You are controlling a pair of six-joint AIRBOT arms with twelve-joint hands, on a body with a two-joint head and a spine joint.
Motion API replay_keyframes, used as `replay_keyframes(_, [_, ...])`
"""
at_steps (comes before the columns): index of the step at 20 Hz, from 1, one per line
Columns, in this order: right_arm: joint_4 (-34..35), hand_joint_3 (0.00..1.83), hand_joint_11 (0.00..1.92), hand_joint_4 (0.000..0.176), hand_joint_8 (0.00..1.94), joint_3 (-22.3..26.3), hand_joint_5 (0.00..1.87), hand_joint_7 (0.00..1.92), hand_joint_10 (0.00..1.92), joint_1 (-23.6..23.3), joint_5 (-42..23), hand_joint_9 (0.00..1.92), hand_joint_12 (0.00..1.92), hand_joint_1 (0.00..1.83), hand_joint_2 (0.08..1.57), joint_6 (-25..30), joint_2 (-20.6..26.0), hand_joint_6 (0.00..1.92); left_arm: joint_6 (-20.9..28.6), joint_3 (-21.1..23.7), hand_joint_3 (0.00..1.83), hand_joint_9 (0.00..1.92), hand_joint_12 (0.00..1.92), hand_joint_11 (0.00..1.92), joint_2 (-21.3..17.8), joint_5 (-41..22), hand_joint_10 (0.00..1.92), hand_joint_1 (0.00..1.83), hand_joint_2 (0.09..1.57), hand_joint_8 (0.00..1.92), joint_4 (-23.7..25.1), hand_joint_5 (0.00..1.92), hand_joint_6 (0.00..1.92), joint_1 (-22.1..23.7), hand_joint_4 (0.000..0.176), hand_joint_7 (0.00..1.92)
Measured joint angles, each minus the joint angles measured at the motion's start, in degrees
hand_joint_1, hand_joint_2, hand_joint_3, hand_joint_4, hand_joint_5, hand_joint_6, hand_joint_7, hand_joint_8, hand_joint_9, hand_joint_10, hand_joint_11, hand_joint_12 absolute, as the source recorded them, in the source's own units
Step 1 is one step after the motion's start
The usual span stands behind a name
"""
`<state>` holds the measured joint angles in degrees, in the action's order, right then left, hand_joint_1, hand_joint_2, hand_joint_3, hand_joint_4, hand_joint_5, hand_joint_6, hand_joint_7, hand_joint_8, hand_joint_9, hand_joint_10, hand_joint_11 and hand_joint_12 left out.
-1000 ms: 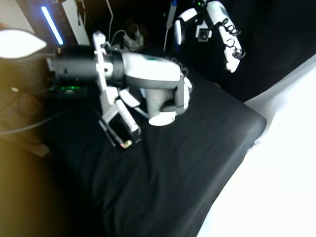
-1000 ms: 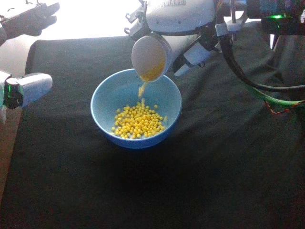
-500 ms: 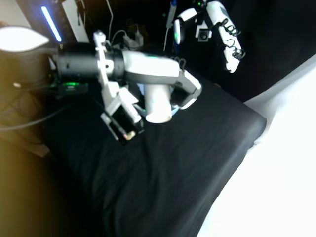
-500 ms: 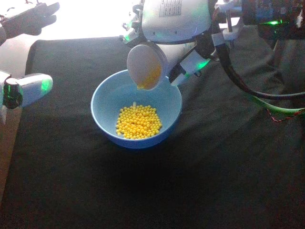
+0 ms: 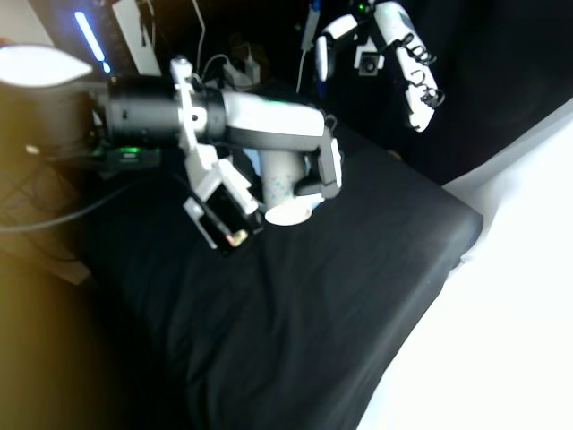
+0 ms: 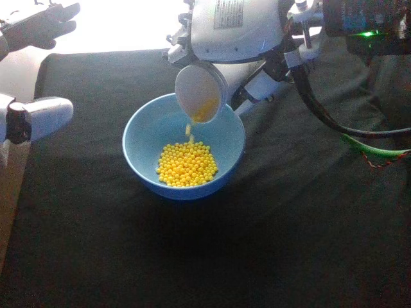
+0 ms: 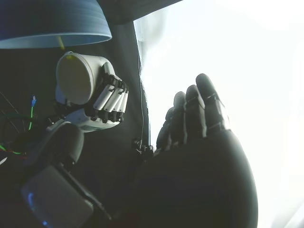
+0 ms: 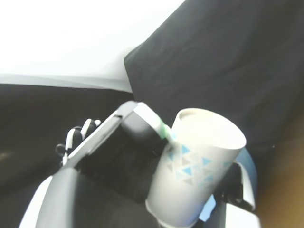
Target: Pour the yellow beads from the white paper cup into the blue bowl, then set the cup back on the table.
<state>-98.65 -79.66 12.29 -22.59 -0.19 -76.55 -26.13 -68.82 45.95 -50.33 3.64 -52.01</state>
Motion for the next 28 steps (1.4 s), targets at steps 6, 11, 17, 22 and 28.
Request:
replay_keyframes(6, [-1.4,0.01,1.22,0.0,1.67,0.3,0.53,0.58,1.92,0.0,0.3,0.99,1.92,1.13,1.35,0.0,0.0,1.6,0.0,0.0,1.01,0.16,0.64,0.0,0.0,0.0,0.0,0.54,0.42,0.0,0.0,0.0,0.0,0.1,0.0,0.17])
replay_keyframes(11, [-3.3,0.0,1.15,0.0,1.72,0.5,0.5,0.56,1.92,0.0,0.5,0.9,1.92,1.11,1.38,0.2,0.0,1.64,0.1,0.0,1.01,0.17,0.66,0.0,0.0,0.0,0.0,0.53,0.41,0.0,0.0,0.0,0.0,0.1,0.0,0.18])
replay_keyframes(17, [-3.1,0.0,0.74,0.0,1.64,1.0,0.62,0.71,1.8,0.0,0.9,0.59,1.92,1.18,1.29,0.8,0.2,1.3,0.2,0.0,0.93,0.19,0.73,0.0,0.0,0.0,0.0,0.53,0.47,0.0,0.0,0.0,0.0,0.1,0.0,0.18])
replay_keyframes(22, [8.3,0.0,1.21,0.0,1.77,-0.5,0.93,0.93,1.92,-0.9,1.7,1.06,1.92,1.1,1.14,1.0,2.1,1.06,0.3,-0.1,0.82,0.18,0.63,0.0,0.0,0.0,0.0,0.52,0.51,0.0,0.0,0.0,0.0,0.1,0.0,0.2])
replay_keyframes(28, [16.5,0.03,1.2,0.0,1.57,-1.6,0.64,1.05,1.89,-1.7,2.7,1.04,1.92,1.05,1.31,1.0,4.7,1.51,0.4,-0.1,0.76,0.18,0.69,0.0,0.0,0.0,0.0,0.5,0.52,0.0,0.0,0.0,0.0,0.1,0.0,0.2])
